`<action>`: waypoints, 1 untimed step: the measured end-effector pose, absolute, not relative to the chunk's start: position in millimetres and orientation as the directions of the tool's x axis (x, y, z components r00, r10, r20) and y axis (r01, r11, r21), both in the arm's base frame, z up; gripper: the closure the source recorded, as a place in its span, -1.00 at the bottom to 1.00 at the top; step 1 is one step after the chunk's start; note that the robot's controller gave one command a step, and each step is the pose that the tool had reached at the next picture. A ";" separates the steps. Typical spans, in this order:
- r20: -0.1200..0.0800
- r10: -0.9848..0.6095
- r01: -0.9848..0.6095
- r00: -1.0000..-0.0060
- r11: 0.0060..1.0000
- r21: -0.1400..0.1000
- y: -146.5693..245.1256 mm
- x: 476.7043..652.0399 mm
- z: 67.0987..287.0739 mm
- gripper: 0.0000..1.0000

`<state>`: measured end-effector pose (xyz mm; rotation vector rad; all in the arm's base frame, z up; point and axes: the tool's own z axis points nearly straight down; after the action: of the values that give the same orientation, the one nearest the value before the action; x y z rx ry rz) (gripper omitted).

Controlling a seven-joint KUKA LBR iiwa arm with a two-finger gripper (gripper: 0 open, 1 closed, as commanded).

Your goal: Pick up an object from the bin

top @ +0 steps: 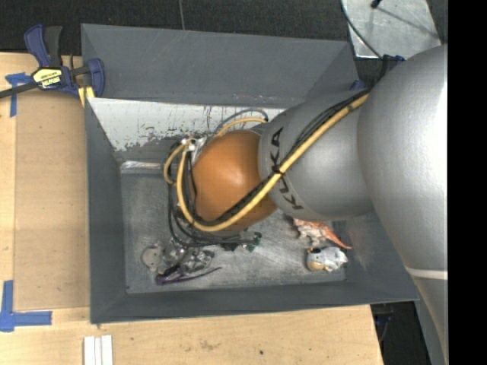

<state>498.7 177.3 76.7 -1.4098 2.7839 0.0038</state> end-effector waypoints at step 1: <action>-0.006 -0.792 -0.792 -0.611 0.611 -0.001 139.2 502.0 84.4 1.00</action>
Offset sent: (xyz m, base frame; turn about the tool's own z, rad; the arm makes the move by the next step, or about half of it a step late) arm -0.0041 -0.0345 0.0221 0.0375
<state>502.0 139.2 84.4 -1.3829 2.8144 0.0025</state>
